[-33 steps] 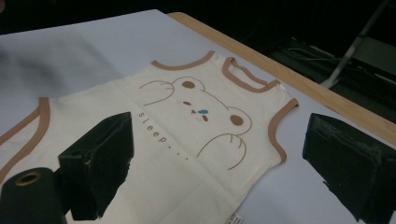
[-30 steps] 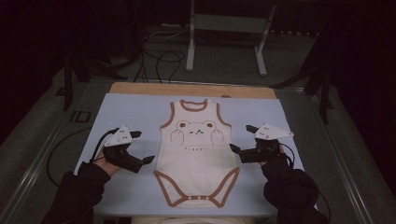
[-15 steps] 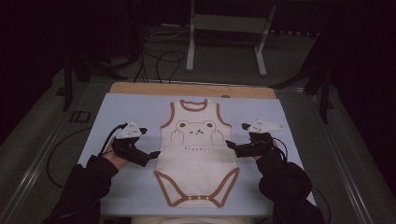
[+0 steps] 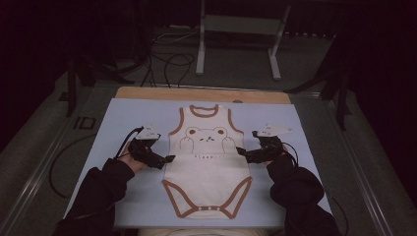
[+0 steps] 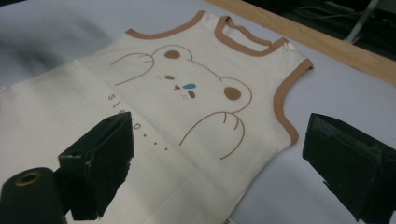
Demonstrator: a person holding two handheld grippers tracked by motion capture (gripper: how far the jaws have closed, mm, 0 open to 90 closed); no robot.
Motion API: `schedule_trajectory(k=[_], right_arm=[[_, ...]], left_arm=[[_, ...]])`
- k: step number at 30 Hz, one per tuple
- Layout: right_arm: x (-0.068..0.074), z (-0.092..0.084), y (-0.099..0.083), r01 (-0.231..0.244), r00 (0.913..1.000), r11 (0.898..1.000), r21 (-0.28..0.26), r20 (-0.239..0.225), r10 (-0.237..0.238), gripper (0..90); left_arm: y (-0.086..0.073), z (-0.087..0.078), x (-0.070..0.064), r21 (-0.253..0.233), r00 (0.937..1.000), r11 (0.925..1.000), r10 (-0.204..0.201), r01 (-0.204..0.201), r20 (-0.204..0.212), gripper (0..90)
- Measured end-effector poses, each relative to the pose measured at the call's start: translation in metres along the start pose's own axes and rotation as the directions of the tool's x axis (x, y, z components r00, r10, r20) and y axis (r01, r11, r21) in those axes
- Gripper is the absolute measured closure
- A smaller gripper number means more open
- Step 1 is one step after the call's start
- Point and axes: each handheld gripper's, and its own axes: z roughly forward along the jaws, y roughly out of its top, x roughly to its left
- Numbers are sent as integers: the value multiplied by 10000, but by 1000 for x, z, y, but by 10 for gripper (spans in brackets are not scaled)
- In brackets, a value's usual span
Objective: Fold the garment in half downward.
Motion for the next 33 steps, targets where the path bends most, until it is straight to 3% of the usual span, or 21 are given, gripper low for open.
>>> schedule_trajectory(k=[11,13,17,20,28,33], right_arm=[[-5,15,-11,-166,9998,9986,497,100,161,88],[-5,18,-13,-144,9998,9981,595,150,136,88],[-6,24,-17,-250,9996,9963,821,110,242,89],[-8,28,-19,-415,9988,9942,988,284,388,134],[-14,42,-25,-645,9968,9901,1245,558,579,245],[-17,48,-29,-940,9934,9855,1415,792,834,287]], left_arm=[[-2,21,6,608,9991,9973,-403,408,-102,0],[-3,25,6,795,9982,9957,-442,473,-409,0],[-5,31,8,892,9970,9939,-601,642,-483,0],[-5,35,9,977,9957,9923,-711,766,-591,0],[-4,42,8,1008,9967,9935,-472,537,-662,42],[-7,46,12,1277,9914,9886,-647,792,-1139,114]])
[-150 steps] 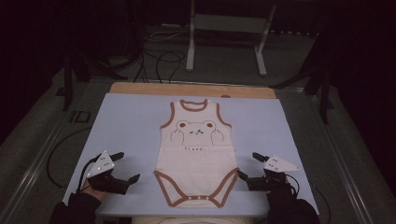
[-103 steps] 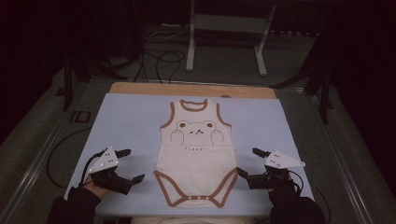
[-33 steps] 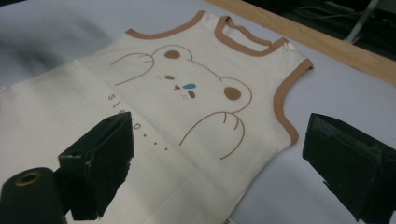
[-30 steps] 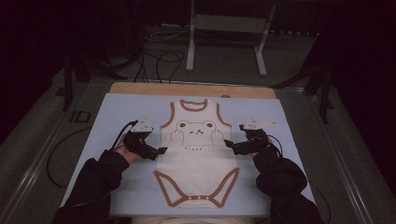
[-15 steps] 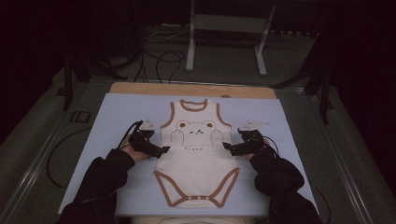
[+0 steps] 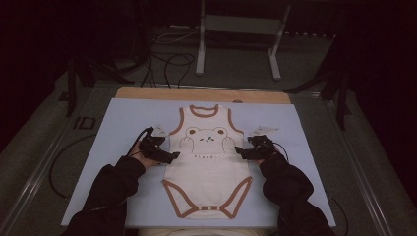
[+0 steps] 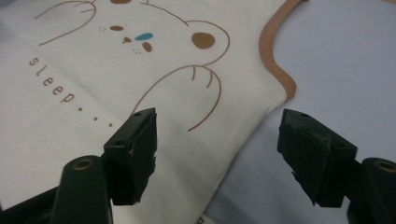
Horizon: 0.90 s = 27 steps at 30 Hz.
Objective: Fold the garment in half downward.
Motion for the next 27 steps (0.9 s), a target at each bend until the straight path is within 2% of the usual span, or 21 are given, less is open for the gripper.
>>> schedule_trajectory(k=[4,7,9,10,12,13,14,15,18,21,27], right_arm=[[-1,4,-2,-146,9997,9996,237,196,142,324],[0,6,-2,-66,9995,9993,367,297,55,354],[1,8,-3,-87,9996,9992,390,287,75,371],[1,8,-3,-61,9994,9989,460,346,45,390],[2,11,-3,13,9991,9981,624,432,-40,415],[2,12,-4,56,9986,9969,789,526,-98,439],[2,13,-4,74,9980,9958,913,618,-131,454],[1,13,-5,36,9983,9957,921,583,-90,468],[1,14,-4,-39,9993,9954,953,364,4,525],[3,14,-3,-6,9994,9951,988,345,-28,570],[6,14,-1,5,9997,9934,1151,224,-31,669]], left_arm=[[-2,4,1,136,9993,9992,-367,368,-105,197],[-3,7,0,264,9993,9991,-328,333,-170,248],[-3,9,0,251,9987,9986,-470,475,-172,305],[-3,10,-1,196,9988,9989,-426,431,-242,330],[-2,11,-2,387,9985,9990,-224,244,-498,374],[-2,11,-2,363,9981,9990,-259,279,-553,380],[-3,10,-1,246,9985,9990,-374,383,-394,406],[-3,10,-1,213,9984,9988,-432,441,-375,444],[-4,13,-1,291,9972,9978,-580,594,-462,489],[-4,16,-1,304,9964,9969,-712,726,-450,524],[0,18,-3,488,9957,9958,-743,770,-546,620]])
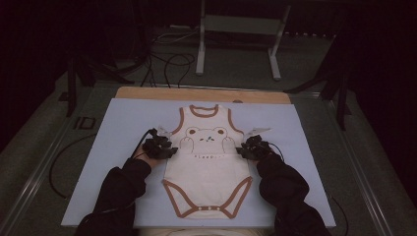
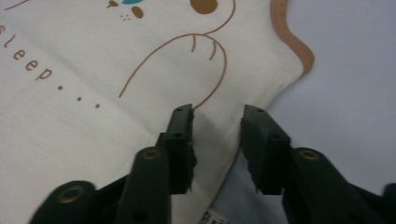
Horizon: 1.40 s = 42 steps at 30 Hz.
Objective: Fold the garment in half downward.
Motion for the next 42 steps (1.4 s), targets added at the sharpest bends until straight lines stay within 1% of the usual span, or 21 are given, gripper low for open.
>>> schedule_trajectory(k=[4,5,6,7,9,11,13,15,17,18,20,22,26,29,32,33,37,41,42], right_arm=[[3,0,1,131,9999,9999,57,-30,-131,773],[4,0,1,157,9999,9998,74,-14,-157,797],[4,0,1,157,9999,9998,74,-14,-157,797],[6,0,1,272,9996,9996,69,-10,-271,841],[8,0,1,326,9995,9994,69,-12,-326,867],[9,1,1,445,9990,9990,51,35,-445,877],[10,1,1,502,9987,9987,37,93,-503,882],[10,0,1,509,9986,9987,24,114,-509,888],[10,1,2,552,9983,9985,8,163,-552,891],[10,0,2,556,9983,9985,5,167,-556,891],[9,-2,3,452,9989,9989,-125,99,-451,892],[7,-5,3,348,9994,9990,-284,31,-347,892],[6,-11,3,261,9997,9983,-524,23,-260,893],[8,-14,4,373,9993,9974,-616,58,-371,892],[9,-16,4,390,9992,9971,-647,96,-384,892],[9,-16,4,401,9992,9968,-691,88,-395,892],[9,-21,5,344,9994,9956,-871,58,-340,892],[10,-23,5,384,9993,9946,-963,66,-379,893],[10,-24,5,367,9993,9948,-953,67,-362,892]], left_arm=[[2,1,-3,62,9996,9996,-261,261,-70,708],[2,1,-4,24,9997,9997,-249,249,-46,748],[2,1,-4,24,9997,9997,-249,249,-46,770],[2,1,-4,79,9996,9995,-296,296,-44,792],[2,2,-5,1,9992,9992,-400,400,-20,829],[2,2,-8,-30,9994,9995,-329,329,-48,877],[2,2,-8,-14,9996,9996,-283,283,-64,882],[2,2,-8,-59,9995,9994,-329,329,-31,889],[2,2,-6,-86,9990,9991,-420,421,141,890],[2,2,-6,-86,9990,9991,-420,421,141,891],[1,1,-5,-173,9979,9984,-536,543,361,891],[1,1,-5,-162,9984,9988,-462,468,332,891],[0,-2,-4,-240,9980,9986,-462,473,441,891],[1,-4,-4,-317,9970,9981,-512,531,578,891],[0,-5,-4,-327,9975,9983,-468,485,532,890],[0,-6,-4,-402,9976,9981,-440,462,541,890],[0,-10,-3,-522,9971,9972,-507,536,563,890],[1,-12,-3,-535,9973,9975,-421,453,598,890],[1,-13,-3,-596,9971,9969,-474,510,596,890]])
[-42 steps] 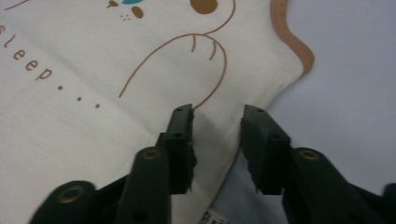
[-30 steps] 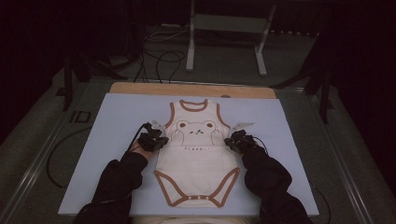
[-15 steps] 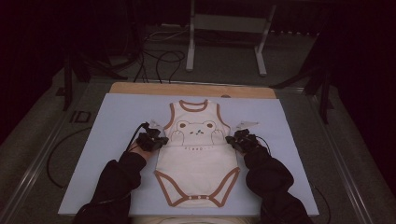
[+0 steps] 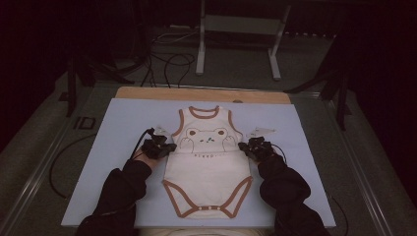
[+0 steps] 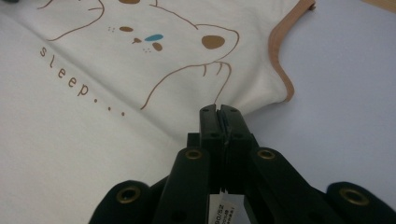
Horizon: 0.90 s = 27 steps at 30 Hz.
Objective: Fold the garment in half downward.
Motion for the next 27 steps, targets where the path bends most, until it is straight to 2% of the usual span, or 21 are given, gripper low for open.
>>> schedule_trajectory(k=[11,27], right_arm=[[4,-10,3,147,9999,9996,-222,77,-145,892],[18,-32,5,592,9981,9972,-448,186,-584,892]], left_arm=[[2,-8,-2,-80,9997,10000,-17,19,238,890],[8,-29,-19,-255,9983,9983,523,-517,251,891]])
